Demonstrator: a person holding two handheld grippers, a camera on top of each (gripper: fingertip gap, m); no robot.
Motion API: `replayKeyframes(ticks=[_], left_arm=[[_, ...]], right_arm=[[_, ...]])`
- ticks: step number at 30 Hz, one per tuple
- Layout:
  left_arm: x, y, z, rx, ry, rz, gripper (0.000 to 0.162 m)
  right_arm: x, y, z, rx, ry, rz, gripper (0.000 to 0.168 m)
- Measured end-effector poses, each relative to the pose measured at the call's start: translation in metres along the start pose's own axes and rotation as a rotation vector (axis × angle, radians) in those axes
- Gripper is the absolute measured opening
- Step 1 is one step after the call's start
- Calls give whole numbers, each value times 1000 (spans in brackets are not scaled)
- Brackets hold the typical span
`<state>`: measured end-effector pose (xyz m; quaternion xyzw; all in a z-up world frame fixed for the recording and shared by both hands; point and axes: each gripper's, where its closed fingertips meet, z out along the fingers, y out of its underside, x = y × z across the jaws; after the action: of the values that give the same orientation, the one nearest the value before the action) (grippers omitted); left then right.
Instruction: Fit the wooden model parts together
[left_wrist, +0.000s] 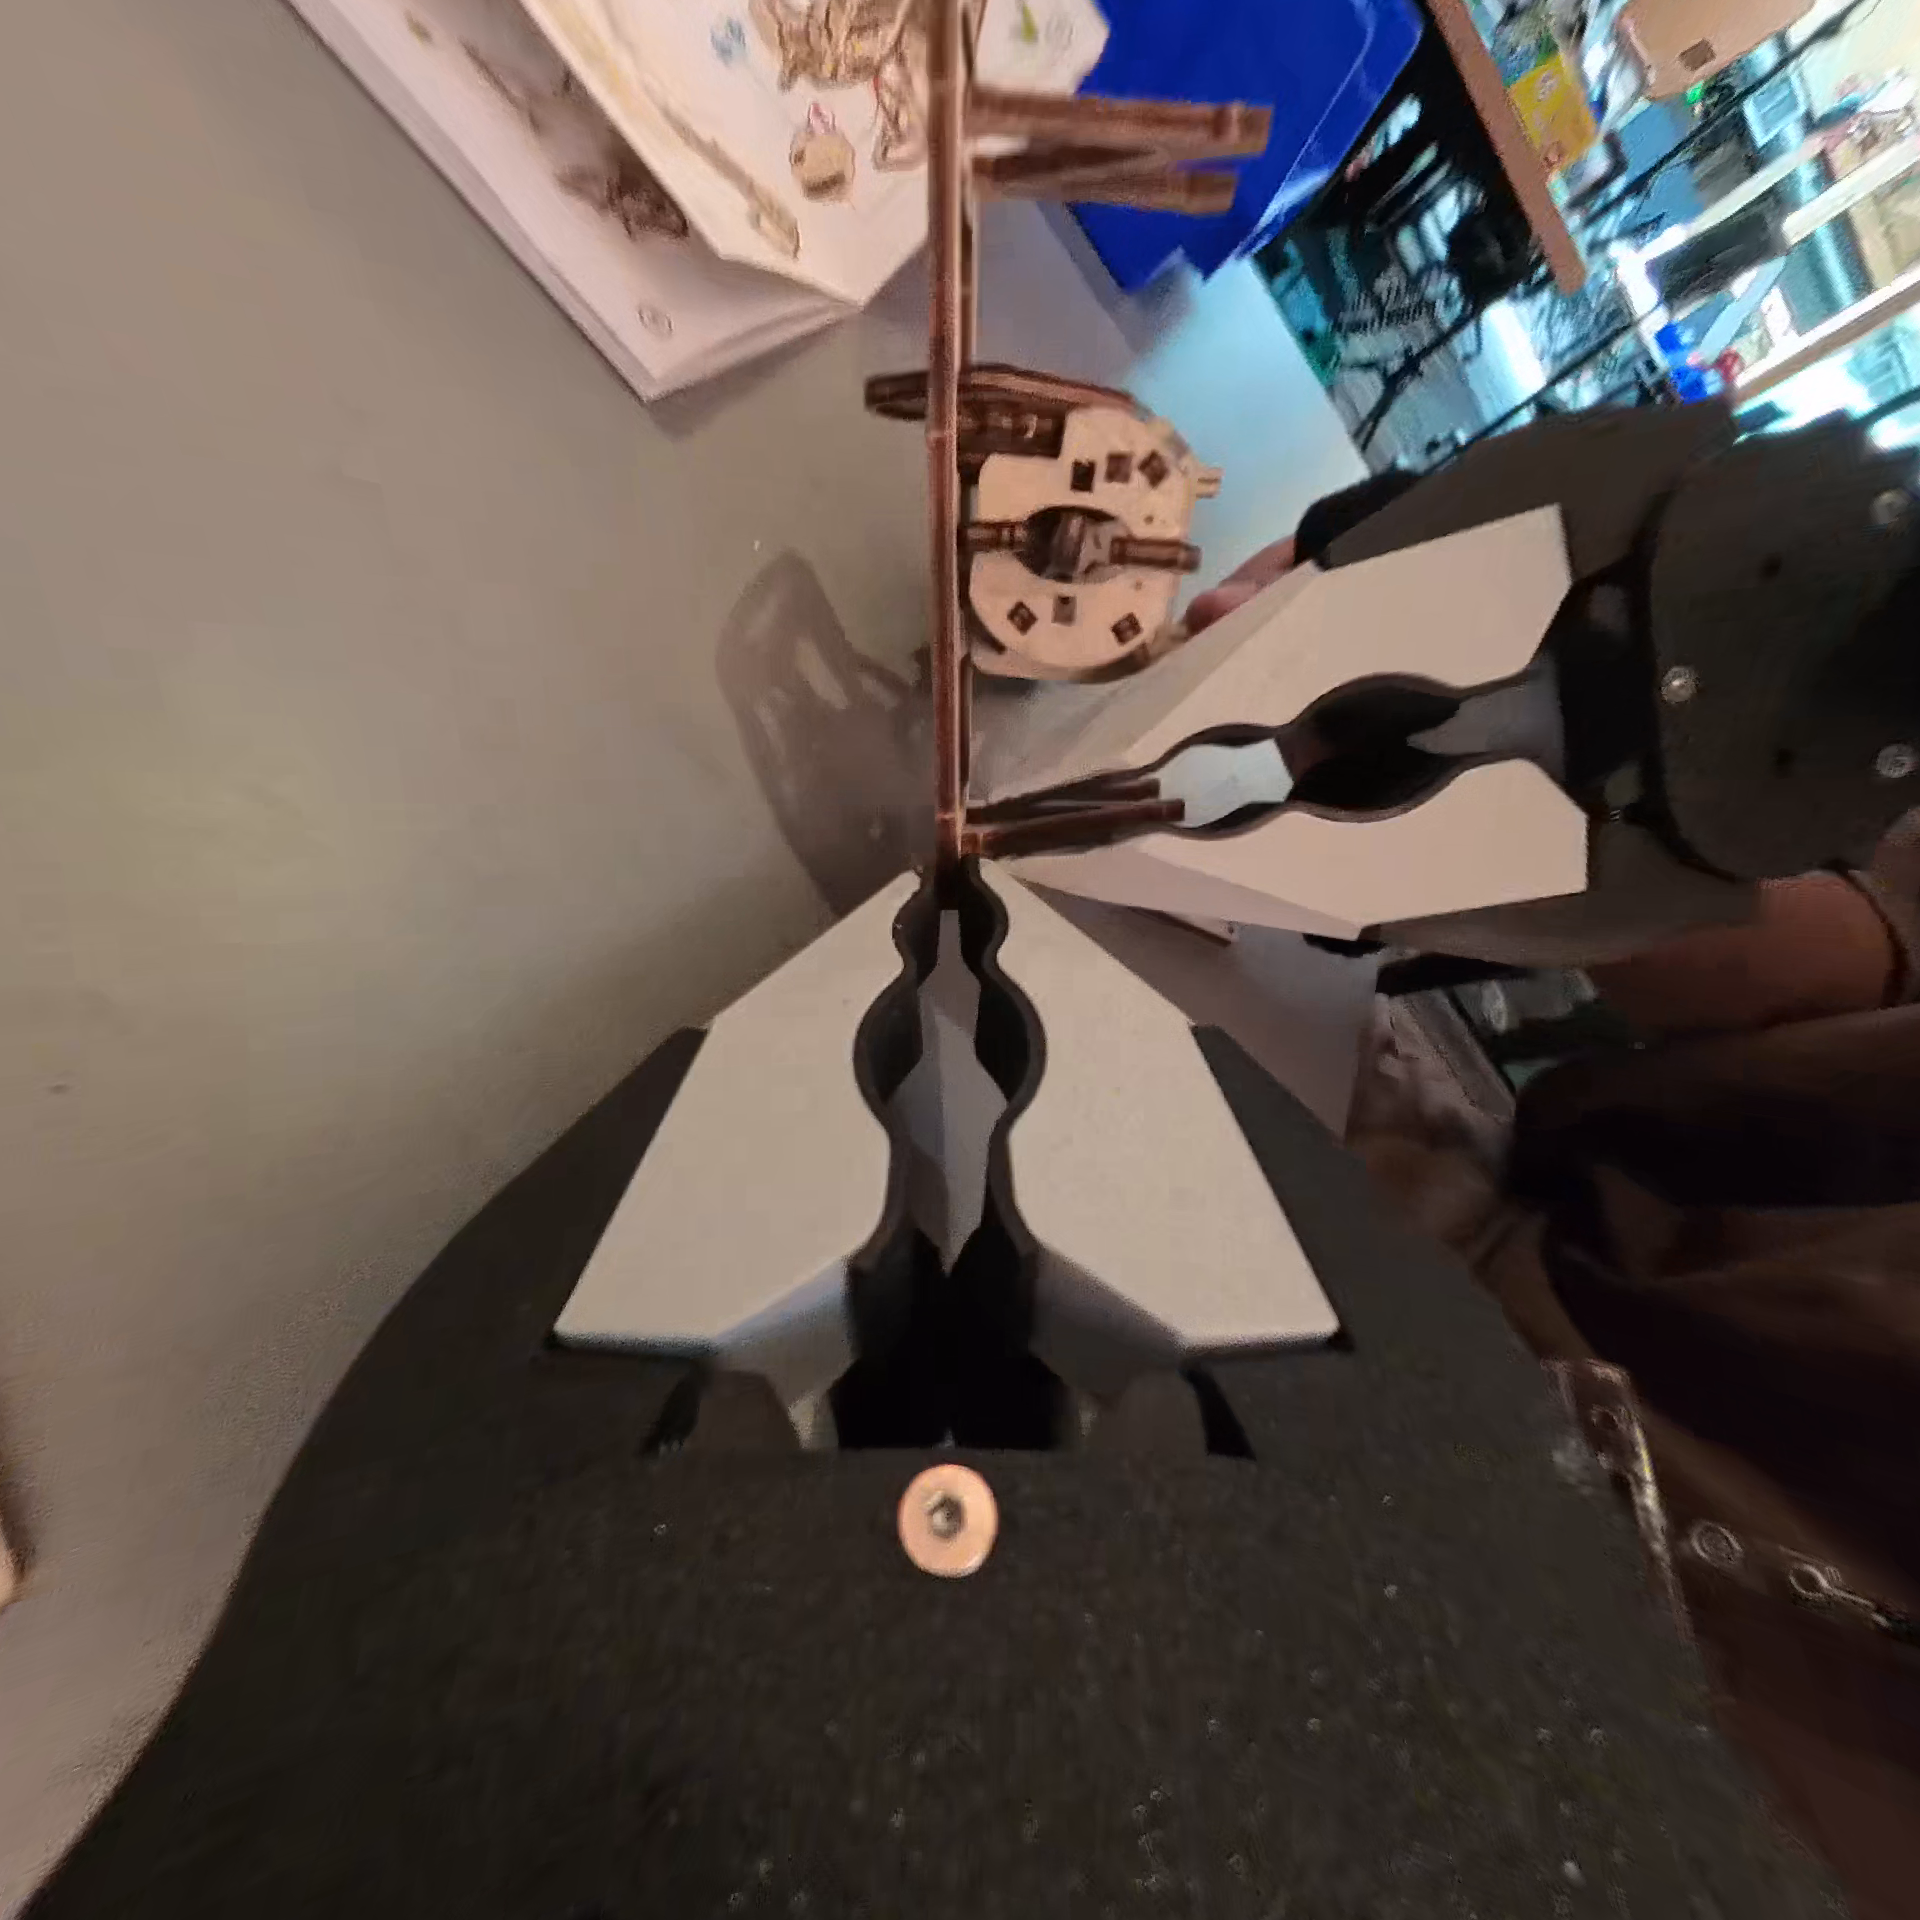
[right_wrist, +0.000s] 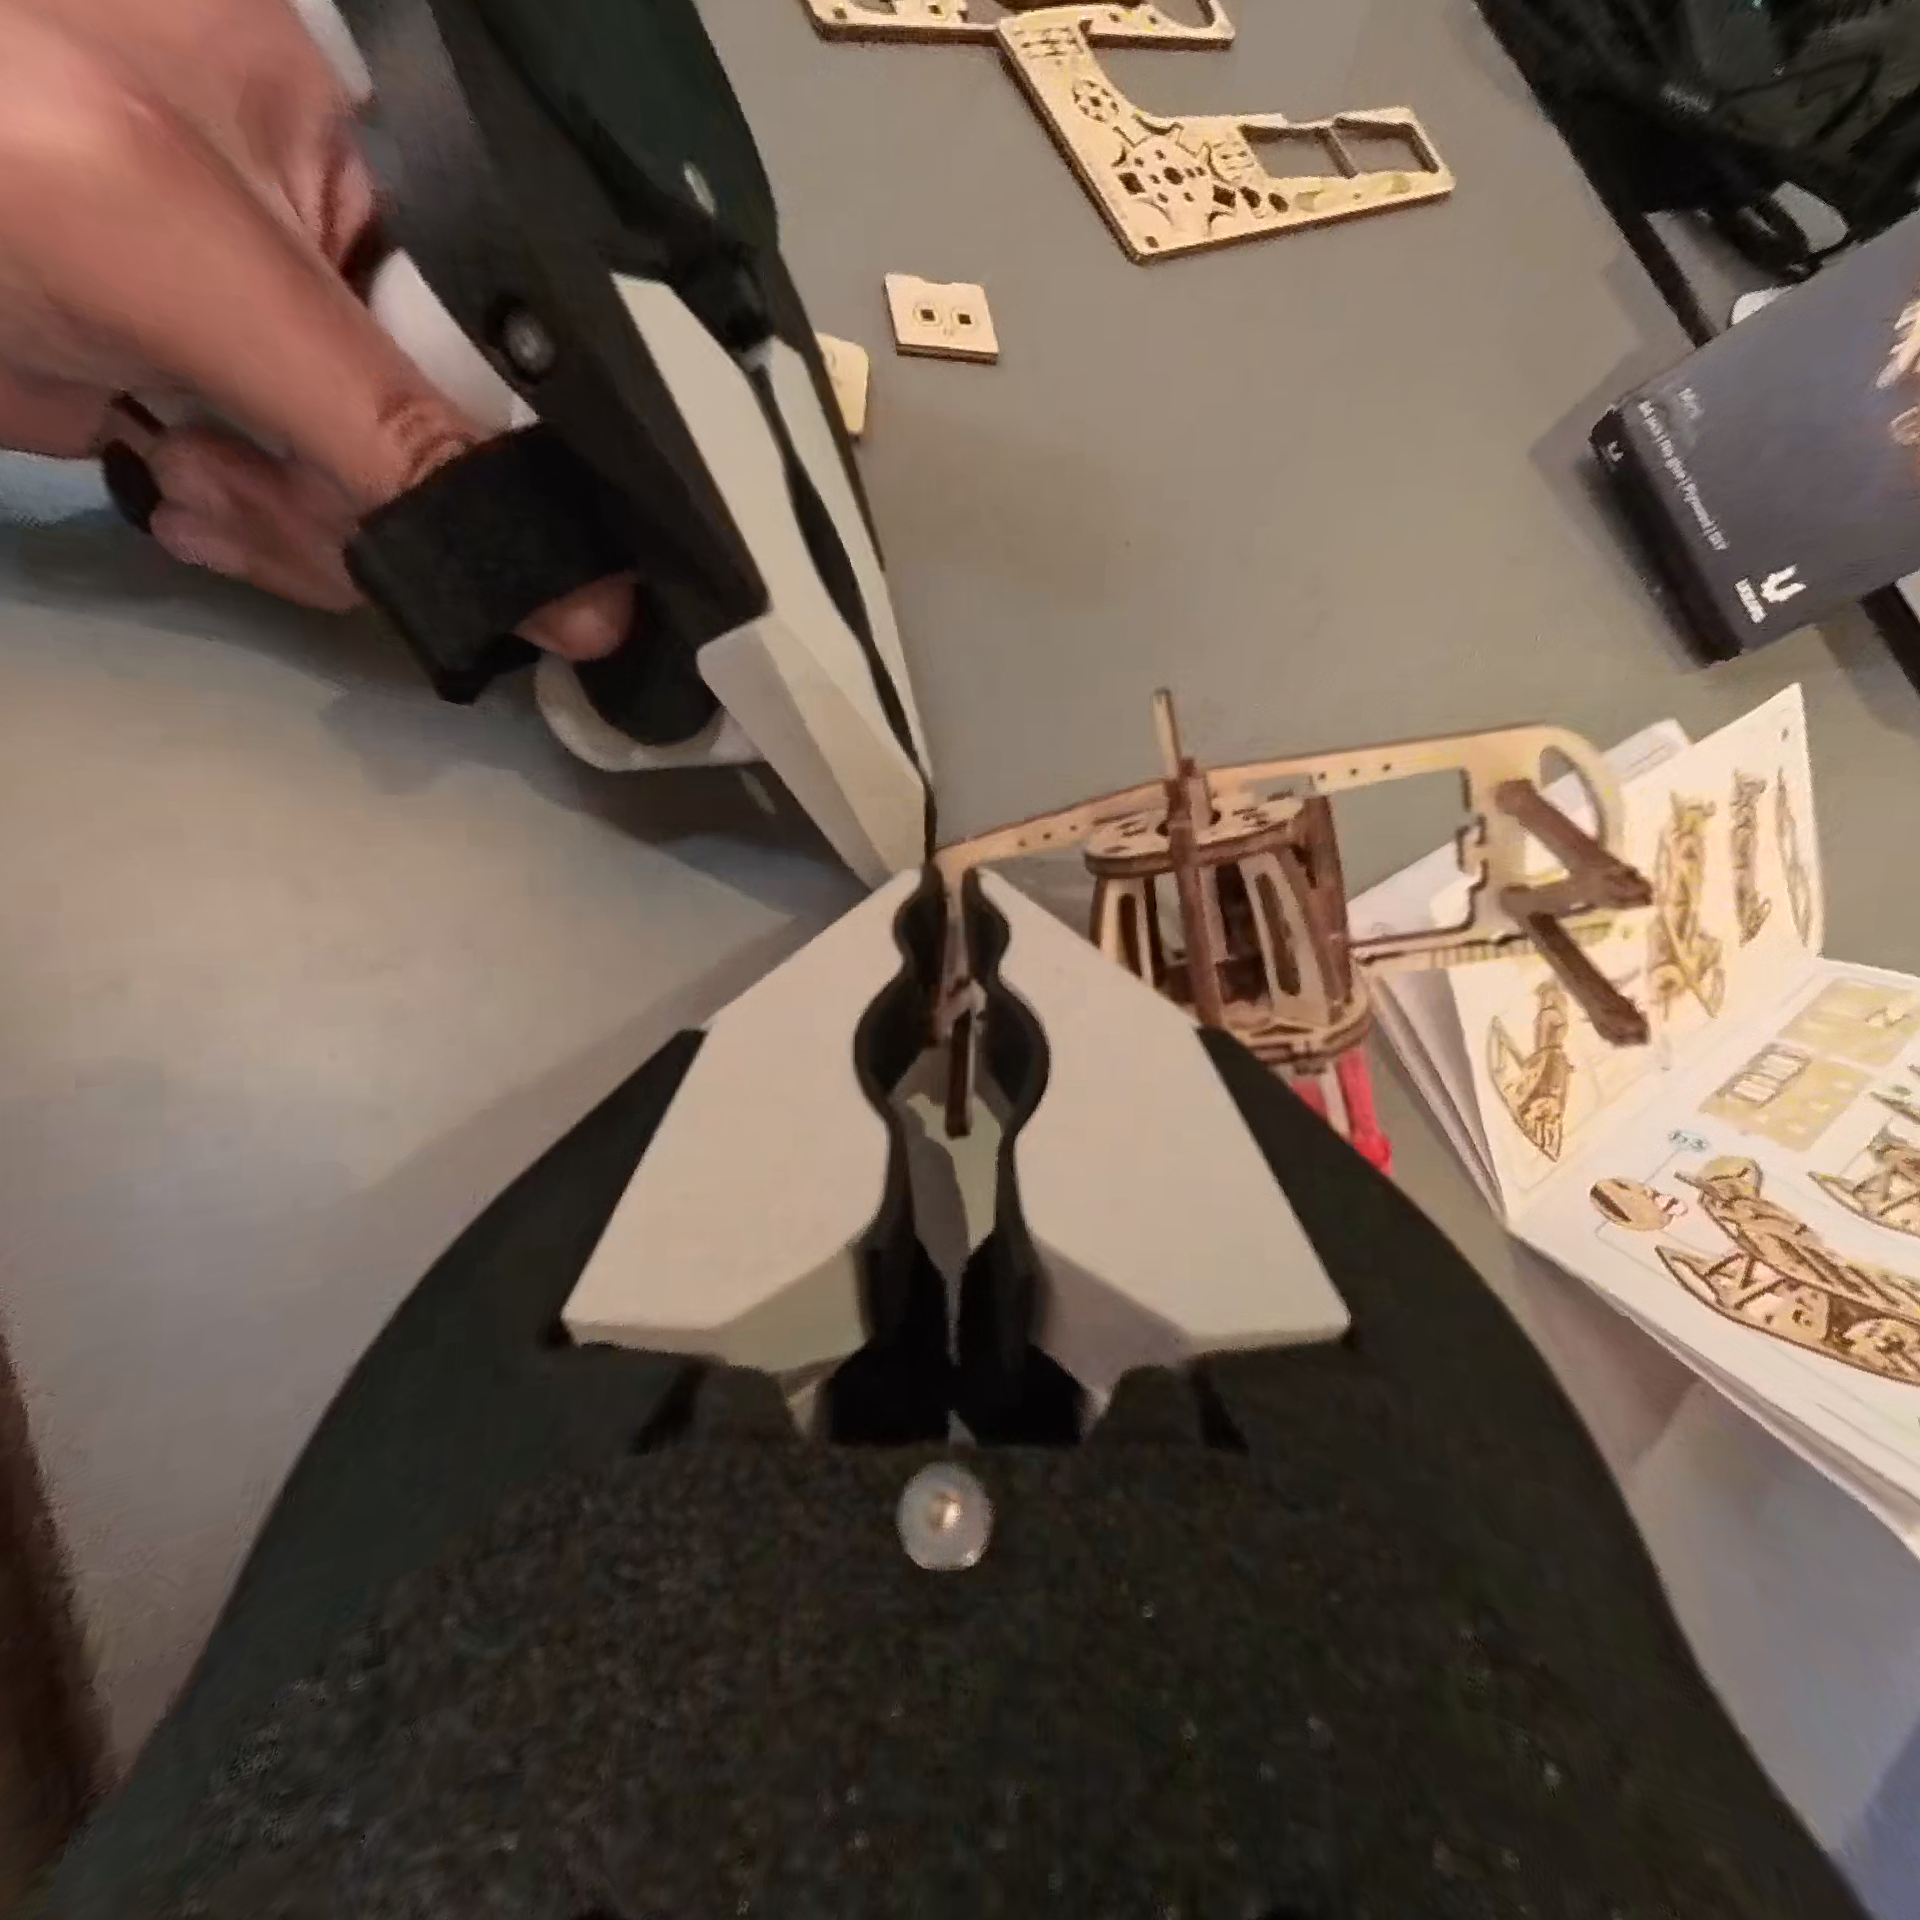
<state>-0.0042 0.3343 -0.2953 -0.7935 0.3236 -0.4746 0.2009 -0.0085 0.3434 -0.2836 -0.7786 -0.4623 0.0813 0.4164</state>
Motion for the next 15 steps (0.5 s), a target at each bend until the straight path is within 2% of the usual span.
replayKeyframes(ticks=[4, 9, 15], left_arm=[[-3, 3, 7, -37, 30, -121, 1], [-8, 3, 8, -50, 55, -212, 2], [-8, 3, 9, -69, 100, -280, 1]], right_arm=[[3, 7, 5, -102, -32, -116, 0], [1, 13, -3, -194, -98, -171, 13], [4, 19, 9, -256, -141, -223, 2]])
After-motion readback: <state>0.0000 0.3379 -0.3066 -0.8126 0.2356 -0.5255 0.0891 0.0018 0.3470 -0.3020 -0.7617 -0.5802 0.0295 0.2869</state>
